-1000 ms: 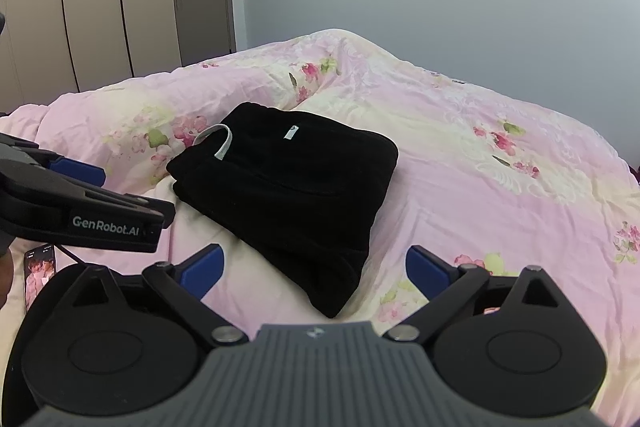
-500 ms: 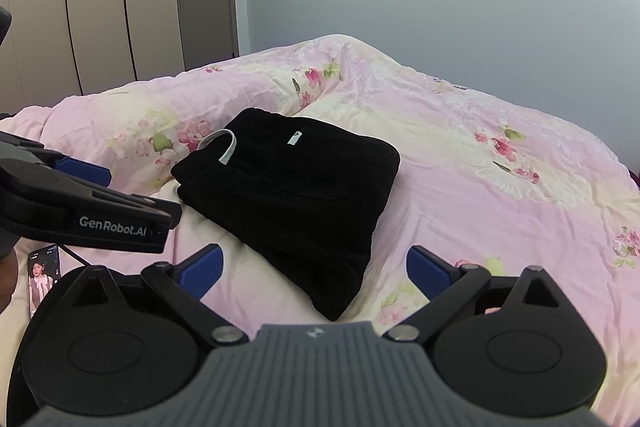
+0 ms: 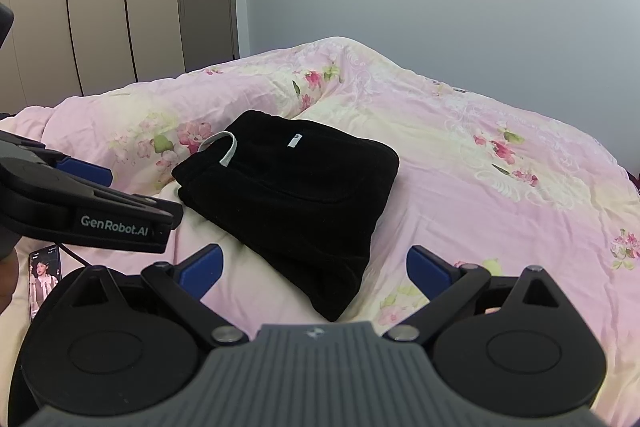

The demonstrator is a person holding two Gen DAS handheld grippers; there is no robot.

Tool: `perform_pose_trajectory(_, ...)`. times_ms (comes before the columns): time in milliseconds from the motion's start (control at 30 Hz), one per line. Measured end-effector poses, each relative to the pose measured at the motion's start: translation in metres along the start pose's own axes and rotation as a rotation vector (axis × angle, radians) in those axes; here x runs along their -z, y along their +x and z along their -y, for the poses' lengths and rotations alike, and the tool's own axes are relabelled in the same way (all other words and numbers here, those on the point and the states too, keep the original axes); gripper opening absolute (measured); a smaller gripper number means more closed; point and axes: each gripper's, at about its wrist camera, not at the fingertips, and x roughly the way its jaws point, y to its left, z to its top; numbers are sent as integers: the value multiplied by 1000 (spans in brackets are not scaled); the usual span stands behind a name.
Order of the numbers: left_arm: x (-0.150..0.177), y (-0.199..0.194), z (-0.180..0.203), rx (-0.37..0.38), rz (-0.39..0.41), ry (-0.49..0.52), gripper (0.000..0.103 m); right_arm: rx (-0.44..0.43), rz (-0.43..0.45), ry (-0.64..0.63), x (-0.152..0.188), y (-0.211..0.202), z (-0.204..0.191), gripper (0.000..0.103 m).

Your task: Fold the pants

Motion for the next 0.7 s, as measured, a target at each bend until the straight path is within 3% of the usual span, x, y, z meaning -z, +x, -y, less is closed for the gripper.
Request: perform_pose_trajectory(700,1,-5,3,-8,24,14,91,-6,2,-10,-3,-6,0,95)
